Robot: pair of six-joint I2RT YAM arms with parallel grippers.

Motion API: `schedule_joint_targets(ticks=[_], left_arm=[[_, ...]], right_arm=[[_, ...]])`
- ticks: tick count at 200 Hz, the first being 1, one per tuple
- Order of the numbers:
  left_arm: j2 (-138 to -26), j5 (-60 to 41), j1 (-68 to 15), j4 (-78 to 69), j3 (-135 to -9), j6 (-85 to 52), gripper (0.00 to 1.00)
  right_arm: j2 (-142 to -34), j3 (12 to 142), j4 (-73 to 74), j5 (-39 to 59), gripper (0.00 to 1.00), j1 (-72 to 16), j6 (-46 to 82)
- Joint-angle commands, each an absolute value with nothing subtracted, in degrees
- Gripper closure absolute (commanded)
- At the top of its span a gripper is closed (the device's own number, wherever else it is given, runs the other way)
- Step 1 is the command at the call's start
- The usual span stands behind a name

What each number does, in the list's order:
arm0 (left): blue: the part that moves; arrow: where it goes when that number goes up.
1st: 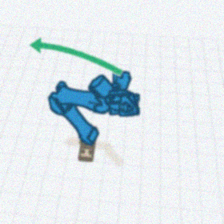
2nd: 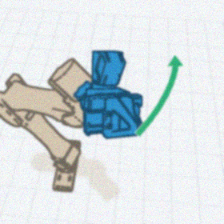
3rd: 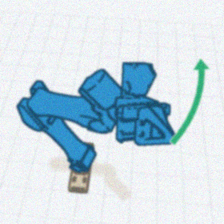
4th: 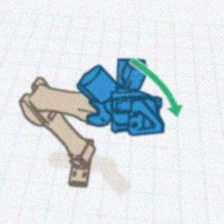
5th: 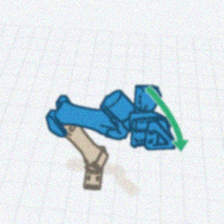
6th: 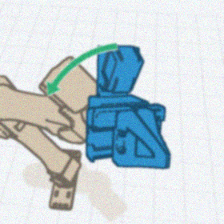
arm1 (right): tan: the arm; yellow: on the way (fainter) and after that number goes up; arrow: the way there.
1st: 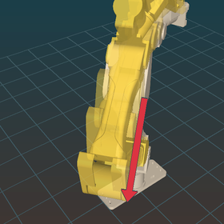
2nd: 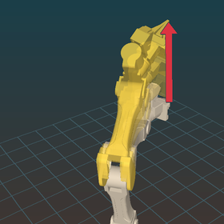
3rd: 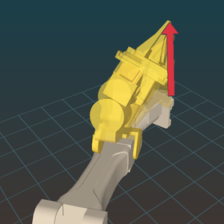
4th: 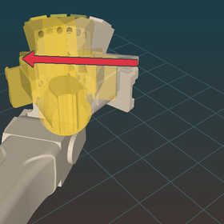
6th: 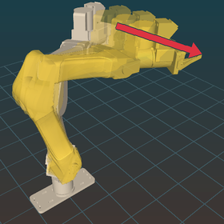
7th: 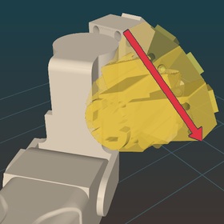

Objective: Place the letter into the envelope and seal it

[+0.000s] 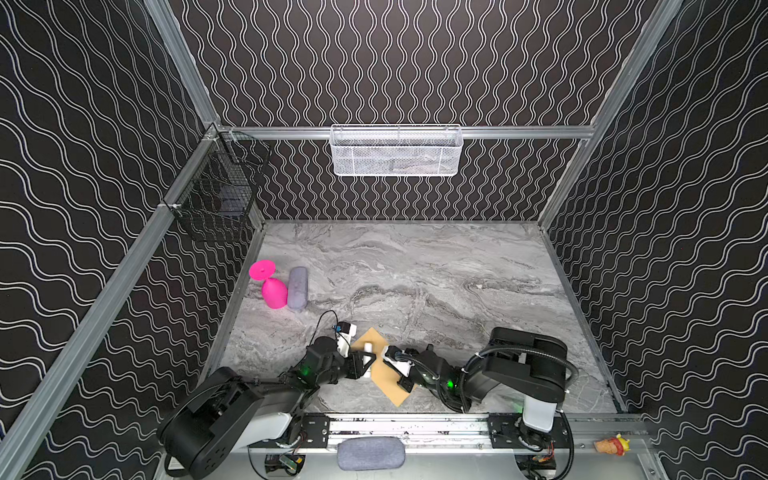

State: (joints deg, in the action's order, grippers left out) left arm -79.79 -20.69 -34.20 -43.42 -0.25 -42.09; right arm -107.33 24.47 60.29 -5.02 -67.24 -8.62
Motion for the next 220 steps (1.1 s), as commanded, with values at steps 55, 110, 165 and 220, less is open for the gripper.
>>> schedule_joint_targets(ticks=[55, 110, 165, 220], left_arm=[[-91.57, -21.97, -34.1, -57.38, -0.14, -43.14, 1.0], [-90.7, -22.67, -34.1, -59.63, -0.88, -43.98, 1.0], [-71.79, -20.73, -34.12, -32.83, -9.13, -38.66, 1.0], [-60.06, -17.76, -34.16, -19.14, -10.06, -40.29, 1.0]], right_arm=[[-106.99, 24.49, 54.84, -1.49, 1.0, -67.35, -10.76], [-89.4, 24.05, 43.77, -4.54, 1.0, -66.63, -5.33], [-74.89, 22.78, 22.8, -17.08, 0.7, -66.1, 15.32], [-67.61, 24.03, 5.21, -20.1, 0.43, -65.4, 29.59]])
